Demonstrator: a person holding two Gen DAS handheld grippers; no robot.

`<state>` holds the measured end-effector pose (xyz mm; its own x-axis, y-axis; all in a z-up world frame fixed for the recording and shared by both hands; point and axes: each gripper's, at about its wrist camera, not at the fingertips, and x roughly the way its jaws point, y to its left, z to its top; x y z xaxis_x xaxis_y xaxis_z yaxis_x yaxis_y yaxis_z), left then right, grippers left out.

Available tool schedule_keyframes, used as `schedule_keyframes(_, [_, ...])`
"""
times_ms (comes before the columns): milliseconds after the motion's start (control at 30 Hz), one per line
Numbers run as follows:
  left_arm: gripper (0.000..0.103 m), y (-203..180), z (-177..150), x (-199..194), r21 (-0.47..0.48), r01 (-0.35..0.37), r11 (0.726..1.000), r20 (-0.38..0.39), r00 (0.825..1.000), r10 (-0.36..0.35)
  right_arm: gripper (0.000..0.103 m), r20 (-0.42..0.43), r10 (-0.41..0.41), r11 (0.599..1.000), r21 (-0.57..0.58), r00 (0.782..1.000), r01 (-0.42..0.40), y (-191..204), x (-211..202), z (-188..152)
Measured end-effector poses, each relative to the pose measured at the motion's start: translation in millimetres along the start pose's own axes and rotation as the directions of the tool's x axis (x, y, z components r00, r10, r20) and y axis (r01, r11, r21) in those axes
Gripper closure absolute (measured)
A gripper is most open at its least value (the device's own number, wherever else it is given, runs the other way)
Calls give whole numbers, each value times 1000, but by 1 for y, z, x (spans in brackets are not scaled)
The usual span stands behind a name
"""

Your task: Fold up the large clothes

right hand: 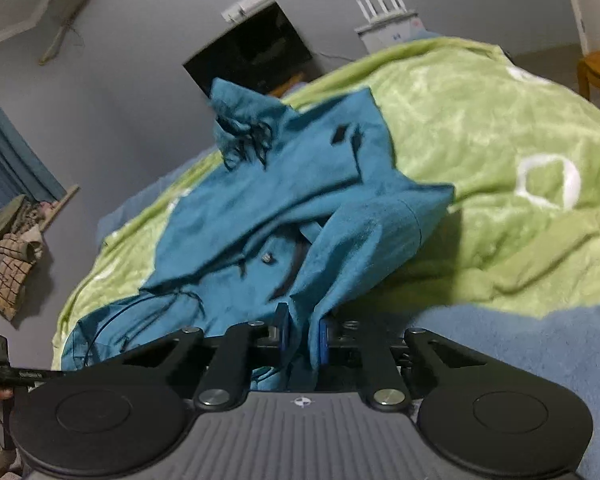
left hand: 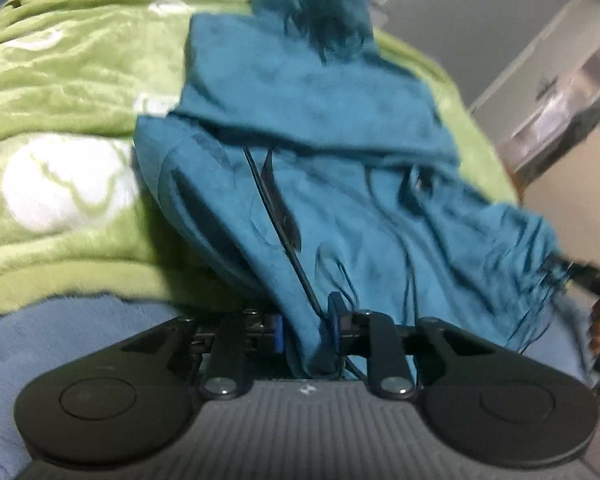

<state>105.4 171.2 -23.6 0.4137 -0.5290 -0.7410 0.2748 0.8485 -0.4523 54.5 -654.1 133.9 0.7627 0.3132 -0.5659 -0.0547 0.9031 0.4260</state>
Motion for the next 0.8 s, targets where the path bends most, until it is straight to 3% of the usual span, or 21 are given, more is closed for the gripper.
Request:
schedule_keyframes(267, [86,4,3,-13,-7,47,999,14,999,-47,88,-23,-23,1000,-14,999,22,2,7,5])
schedule_keyframes(367, [86,8,-3,-11,-2,46,999,-16,999,-46,81,-46,-48,998,-34,998,46,3,11,-1])
schedule_keyframes(533, [75,14,-11,-2,19,6,1000,-81,997,-5,69,-69,-83,995,-59,994,79,4,17,-7])
schedule_keyframes(700, [64,15,-15,-7,52,-25,998,-87,996,30,56,-87,-111,991,-90,990,103,7,23,-11])
schedule_keyframes(800, [64,17,-16,-8,57,-43,997,-87,995,48,58,-93,-104,992,-84,990,97,6,25,-12])
